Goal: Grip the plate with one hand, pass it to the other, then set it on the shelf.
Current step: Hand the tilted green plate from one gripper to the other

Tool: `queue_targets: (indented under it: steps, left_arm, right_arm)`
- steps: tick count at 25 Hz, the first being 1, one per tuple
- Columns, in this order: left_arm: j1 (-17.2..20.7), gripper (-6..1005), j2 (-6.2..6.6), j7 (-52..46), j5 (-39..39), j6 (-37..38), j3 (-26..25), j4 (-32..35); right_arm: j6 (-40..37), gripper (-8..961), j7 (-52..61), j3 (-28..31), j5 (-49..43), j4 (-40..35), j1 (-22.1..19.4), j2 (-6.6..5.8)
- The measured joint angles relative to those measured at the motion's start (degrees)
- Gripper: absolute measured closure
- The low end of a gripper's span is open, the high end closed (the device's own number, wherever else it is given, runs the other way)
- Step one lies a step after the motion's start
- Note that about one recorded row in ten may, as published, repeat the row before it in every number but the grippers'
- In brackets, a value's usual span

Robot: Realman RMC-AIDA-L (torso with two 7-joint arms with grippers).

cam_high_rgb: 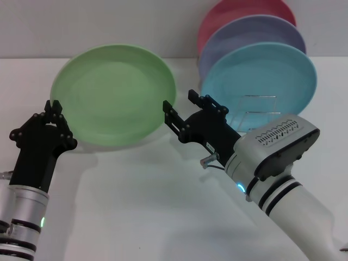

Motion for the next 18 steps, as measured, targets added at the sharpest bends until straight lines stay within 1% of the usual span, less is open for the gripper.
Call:
queue_targets:
  steps: [7, 18]
  left_arm:
    - [-0.12, 966, 0.00, 2.29, -0.53, 0.13, 0.40, -0.63]
    - [-0.14, 966, 0.00, 2.40, -0.74, 0.48, 0.76, -0.68]
  right_arm:
    - [0.08, 382, 0.00, 0.00, -0.47, -0.08, 0.22, 0.10]
    - [0.29, 392, 0.00, 1.03, -0.49, -0.62, 0.56, 0.17]
